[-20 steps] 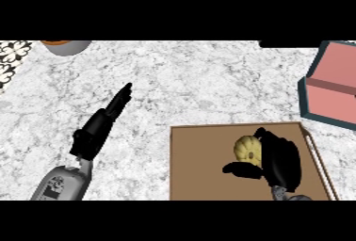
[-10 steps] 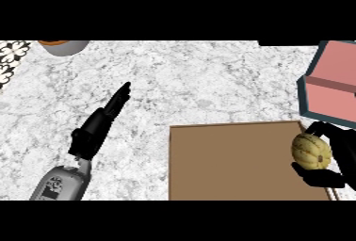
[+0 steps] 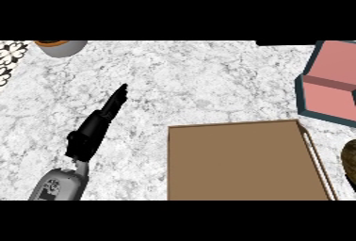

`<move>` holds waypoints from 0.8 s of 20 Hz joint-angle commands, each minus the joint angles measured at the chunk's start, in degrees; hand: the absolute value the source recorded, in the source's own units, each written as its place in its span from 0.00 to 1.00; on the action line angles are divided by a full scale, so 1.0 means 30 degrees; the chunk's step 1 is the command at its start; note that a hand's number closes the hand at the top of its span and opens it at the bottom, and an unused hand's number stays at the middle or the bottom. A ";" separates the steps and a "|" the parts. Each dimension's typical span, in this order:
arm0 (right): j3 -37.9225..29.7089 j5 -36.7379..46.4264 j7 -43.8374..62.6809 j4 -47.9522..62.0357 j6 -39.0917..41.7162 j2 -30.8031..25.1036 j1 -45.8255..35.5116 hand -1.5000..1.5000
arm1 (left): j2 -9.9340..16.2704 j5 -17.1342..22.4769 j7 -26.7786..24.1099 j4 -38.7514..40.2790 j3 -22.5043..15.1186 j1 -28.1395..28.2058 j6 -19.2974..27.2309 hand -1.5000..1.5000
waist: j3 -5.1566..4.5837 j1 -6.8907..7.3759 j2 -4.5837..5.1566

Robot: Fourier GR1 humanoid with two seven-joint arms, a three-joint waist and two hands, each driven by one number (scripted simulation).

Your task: Pick the squash from the tray and place it in the cardboard box

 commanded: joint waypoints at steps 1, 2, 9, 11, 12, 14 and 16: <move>-0.3382 -0.2815 0.1282 -0.1607 0.1094 0.0121 -0.0466 1.00 | 0.0380 0.0487 0.0196 0.0171 0.0695 -0.0487 -0.0736 0.50 | 0.0003 0.0150 0.0047; -0.3844 -0.3108 0.0792 -0.2389 0.0968 0.0967 0.1069 1.00 | -0.0015 0.0100 0.0267 -0.0177 0.0330 0.0034 -0.0305 0.50 | 0.0013 0.0070 0.0018; -0.5152 -0.3789 0.4551 -0.0304 0.3239 -0.0214 -0.3710 1.00 | -0.0244 -0.0156 -0.0706 0.0473 0.0823 -0.0129 -0.1095 0.50 | 0.0004 0.0532 0.0118; -0.5294 -0.3627 0.5472 -0.0653 0.3438 -0.0078 -0.4220 1.00 | -0.0710 -0.0609 -0.1150 0.2135 0.0811 -0.0851 -0.0988 0.50 | 0.0001 0.0458 0.0132; -0.5494 -0.3882 0.4872 0.0815 0.3721 -0.0402 -0.5046 1.00 | -0.0600 -0.0533 -0.0902 0.0848 0.0736 -0.0014 -0.1163 0.50 | 0.0006 0.0550 0.0122; -0.4479 -0.2823 0.4291 0.3056 0.2910 -0.0622 -0.6622 1.00 | -0.1259 -0.1304 -0.0667 0.0935 0.0150 -0.0262 -0.0524 0.50 | 0.0009 0.0652 0.0150; -0.6374 -0.4645 0.4314 0.3515 0.4567 -0.1878 -0.7325 1.00 | -0.0815 -0.0679 0.0070 0.1096 0.1153 -0.1037 -0.1086 0.50 | 0.0009 0.0505 0.0120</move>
